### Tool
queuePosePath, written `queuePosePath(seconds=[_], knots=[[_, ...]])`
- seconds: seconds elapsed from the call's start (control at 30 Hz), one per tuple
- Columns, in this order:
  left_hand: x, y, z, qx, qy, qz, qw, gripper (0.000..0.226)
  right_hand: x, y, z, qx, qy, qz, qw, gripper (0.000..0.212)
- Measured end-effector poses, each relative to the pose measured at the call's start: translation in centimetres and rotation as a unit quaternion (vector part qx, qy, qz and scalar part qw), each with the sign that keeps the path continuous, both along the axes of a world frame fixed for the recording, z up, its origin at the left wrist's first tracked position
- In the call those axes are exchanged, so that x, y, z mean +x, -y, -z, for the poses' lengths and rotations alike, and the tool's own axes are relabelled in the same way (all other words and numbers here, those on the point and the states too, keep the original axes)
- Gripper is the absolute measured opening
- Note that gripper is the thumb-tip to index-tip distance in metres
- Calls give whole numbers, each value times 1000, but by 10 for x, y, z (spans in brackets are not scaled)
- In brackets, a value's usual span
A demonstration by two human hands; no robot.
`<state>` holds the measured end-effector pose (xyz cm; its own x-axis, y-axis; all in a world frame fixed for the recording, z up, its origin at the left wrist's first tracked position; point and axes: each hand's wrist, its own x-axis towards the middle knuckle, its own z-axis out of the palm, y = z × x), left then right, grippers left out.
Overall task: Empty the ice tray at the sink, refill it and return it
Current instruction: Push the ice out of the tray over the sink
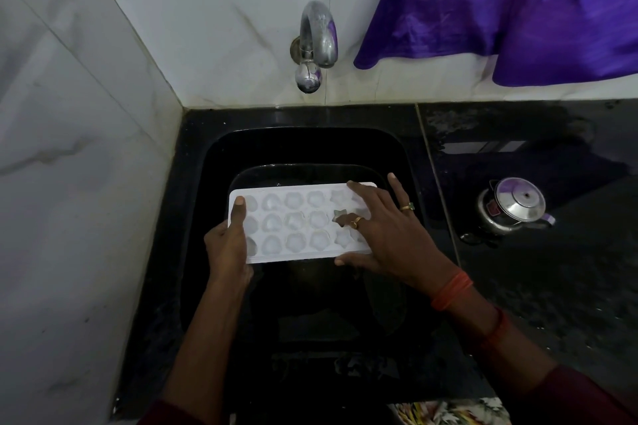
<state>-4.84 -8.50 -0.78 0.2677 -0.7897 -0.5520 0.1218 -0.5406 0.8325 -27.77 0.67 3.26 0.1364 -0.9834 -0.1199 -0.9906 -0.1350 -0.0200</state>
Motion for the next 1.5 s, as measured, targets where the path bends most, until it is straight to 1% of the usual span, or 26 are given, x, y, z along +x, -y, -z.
queuePosePath(seconds=[0.23,0.43,0.53,0.73,0.9,1.13,1.3,1.37,1.5], knots=[[-1,1,1,5,-1,1,1000,36,-1,2,-1,-53,22,-4,998,73],[-2,4,0,6,-1,4,1000,35,-4,3,1,-16,-5,-13,1000,79],[-3,4,0,7,4,3,1000,36,-5,5,1,-18,17,-7,1000,80],[-5,4,-1,-1,10,-2,1000,34,-10,11,-1,-79,88,4,993,74],[-5,4,-4,-12,7,-3,1000,32,-9,18,-3,-82,92,36,992,77],[-3,4,-3,-10,-7,-6,1000,32,-4,24,0,-60,62,46,995,67],[-3,3,-1,-9,-7,-7,1000,34,2,29,0,-85,87,70,990,40],[-3,3,0,-9,-9,-4,1000,34,4,30,0,-91,87,71,990,33],[-2,5,2,-6,-13,2,1000,33,5,32,-2,-78,81,72,991,32]])
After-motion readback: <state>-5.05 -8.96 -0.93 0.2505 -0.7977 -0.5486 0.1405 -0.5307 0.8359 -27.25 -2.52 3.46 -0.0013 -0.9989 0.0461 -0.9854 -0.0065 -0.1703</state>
